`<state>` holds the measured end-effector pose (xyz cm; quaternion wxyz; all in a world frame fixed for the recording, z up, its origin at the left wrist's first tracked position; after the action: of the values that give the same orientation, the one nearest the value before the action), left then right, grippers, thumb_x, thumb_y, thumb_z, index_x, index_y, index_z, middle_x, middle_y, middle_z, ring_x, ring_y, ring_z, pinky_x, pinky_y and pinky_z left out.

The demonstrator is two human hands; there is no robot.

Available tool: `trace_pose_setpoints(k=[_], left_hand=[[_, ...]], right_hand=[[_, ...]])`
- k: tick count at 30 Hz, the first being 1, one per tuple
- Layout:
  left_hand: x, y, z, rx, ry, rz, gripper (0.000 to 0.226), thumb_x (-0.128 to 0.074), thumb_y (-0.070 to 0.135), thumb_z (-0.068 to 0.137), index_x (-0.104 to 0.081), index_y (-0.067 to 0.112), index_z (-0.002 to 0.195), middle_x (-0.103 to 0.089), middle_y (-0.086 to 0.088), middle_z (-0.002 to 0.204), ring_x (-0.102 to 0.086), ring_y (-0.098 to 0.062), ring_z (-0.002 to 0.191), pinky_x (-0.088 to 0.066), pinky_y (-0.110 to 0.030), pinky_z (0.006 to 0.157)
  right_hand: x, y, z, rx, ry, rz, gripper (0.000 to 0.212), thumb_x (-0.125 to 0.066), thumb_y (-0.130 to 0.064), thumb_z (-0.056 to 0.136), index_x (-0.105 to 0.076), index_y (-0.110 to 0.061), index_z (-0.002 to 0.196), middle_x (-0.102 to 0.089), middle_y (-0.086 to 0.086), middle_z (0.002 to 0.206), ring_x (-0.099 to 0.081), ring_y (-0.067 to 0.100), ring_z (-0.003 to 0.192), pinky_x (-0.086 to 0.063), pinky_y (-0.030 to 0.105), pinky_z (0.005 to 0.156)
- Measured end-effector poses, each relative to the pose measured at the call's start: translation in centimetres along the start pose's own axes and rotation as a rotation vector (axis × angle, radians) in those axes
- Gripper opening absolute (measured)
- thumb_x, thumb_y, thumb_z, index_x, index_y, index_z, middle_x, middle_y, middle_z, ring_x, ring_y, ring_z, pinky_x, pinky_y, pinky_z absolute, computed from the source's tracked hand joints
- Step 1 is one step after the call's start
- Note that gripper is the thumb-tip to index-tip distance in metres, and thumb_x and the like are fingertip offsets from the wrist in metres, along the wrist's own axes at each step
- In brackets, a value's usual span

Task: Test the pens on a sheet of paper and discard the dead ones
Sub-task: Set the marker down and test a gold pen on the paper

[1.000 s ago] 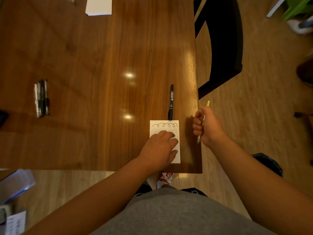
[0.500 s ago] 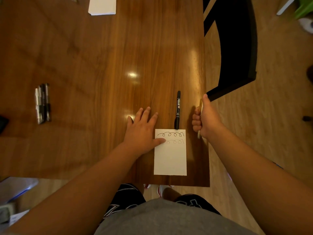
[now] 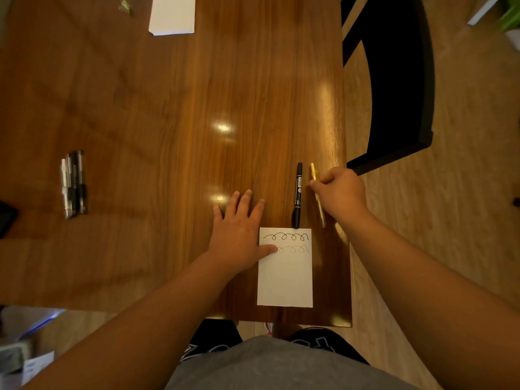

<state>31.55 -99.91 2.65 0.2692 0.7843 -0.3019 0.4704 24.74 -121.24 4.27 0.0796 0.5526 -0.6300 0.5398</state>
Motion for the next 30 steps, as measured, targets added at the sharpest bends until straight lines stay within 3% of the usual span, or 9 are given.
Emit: trace_pose_setpoints(k=[9,12,16,19,21,23,26,30], left_hand=[[-0.5,-0.1,0.0,0.006,0.025,0.003,0.108,-0.051,0.084,0.070,-0.003,0.032,0.152,-0.001,-0.003,0.163,0.004,-0.030,0.148,-0.002,-0.059,0.114],[-0.5,-0.1,0.0,0.003,0.037,-0.013,0.107,-0.051,0.083,0.071,-0.004,0.032,0.152,-0.002,-0.002,0.163,0.003,-0.029,0.148,-0.002,-0.057,0.114],[-0.4,-0.4,-0.5,-0.007,0.047,-0.033,0.098,-0.047,0.081,0.076,-0.009,0.031,0.152,-0.004,-0.003,0.163,0.001,-0.027,0.149,-0.004,-0.055,0.116],[-0.4,-0.3,-1.5,0.010,0.088,-0.068,0.086,-0.049,0.071,0.084,-0.019,0.028,0.151,-0.014,-0.004,0.161,-0.012,-0.026,0.147,-0.013,-0.050,0.117],[-0.3,-0.4,-2.7,0.034,0.134,-0.125,0.073,-0.052,0.062,0.087,-0.031,0.026,0.147,-0.029,-0.003,0.154,-0.029,-0.024,0.140,-0.029,-0.046,0.114],[-0.2,-1.0,-4.3,0.056,0.156,-0.214,0.054,-0.051,0.056,0.090,-0.047,0.025,0.134,-0.050,0.002,0.132,-0.048,-0.018,0.121,-0.047,-0.037,0.098],[-0.3,-2.7,-6.9,0.100,0.048,-0.345,0.030,-0.051,0.049,0.094,-0.057,0.028,0.113,-0.057,0.010,0.102,-0.056,-0.007,0.091,-0.051,-0.025,0.076],[-0.5,-6.0,-9.6,0.089,-0.046,-0.370,0.028,-0.051,0.046,0.095,-0.061,0.022,0.107,-0.063,0.005,0.100,-0.060,-0.009,0.085,-0.055,-0.034,0.075]], right_hand=[[-0.4,1.5,0.1,0.044,-0.003,-0.011,0.021,-0.068,-0.037,0.089,-0.071,-0.016,0.090,-0.064,-0.004,0.076,-0.058,0.008,0.069,-0.048,0.025,0.060],[-0.2,2.1,-0.1,0.057,0.006,-0.008,0.020,-0.066,-0.037,0.090,-0.070,-0.018,0.090,-0.062,-0.007,0.073,-0.056,0.006,0.067,-0.041,0.021,0.054],[0.2,3.0,-0.5,0.047,0.000,-0.038,0.019,-0.064,-0.035,0.092,-0.070,-0.017,0.094,-0.064,-0.003,0.079,-0.056,0.007,0.068,-0.040,0.019,0.052],[0.5,3.5,-1.7,0.055,0.005,-0.070,0.017,-0.062,-0.035,0.093,-0.068,-0.019,0.096,-0.064,-0.003,0.083,-0.056,0.008,0.068,-0.043,0.019,0.053],[0.7,3.7,-3.1,0.107,0.012,-0.049,0.013,-0.061,-0.035,0.094,-0.064,-0.023,0.092,-0.061,-0.007,0.078,-0.057,0.009,0.068,-0.047,0.021,0.054],[0.3,3.7,-5.1,0.169,-0.044,-0.018,0.011,-0.061,-0.035,0.093,-0.061,-0.026,0.088,-0.060,-0.010,0.076,-0.059,0.008,0.068,-0.048,0.021,0.055],[-1.2,3.5,-8.4,0.225,-0.226,-0.019,0.012,-0.062,-0.037,0.093,-0.059,-0.032,0.082,-0.062,-0.012,0.076,-0.060,0.007,0.070,-0.052,0.022,0.059],[-4.2,2.2,-12.0,0.318,-0.408,-0.103,0.011,-0.062,-0.035,0.093,-0.062,-0.031,0.083,-0.062,-0.013,0.078,-0.060,0.007,0.073,-0.045,0.013,0.061]])
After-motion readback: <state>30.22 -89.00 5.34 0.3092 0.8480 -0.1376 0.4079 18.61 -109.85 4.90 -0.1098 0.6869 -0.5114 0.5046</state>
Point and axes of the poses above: each hand's wrist, its own z-axis towards the middle knuckle, its own x-axis out of the back of the hand, y = z × x, the point moved 1 cm from there along z, towards the middle knuckle
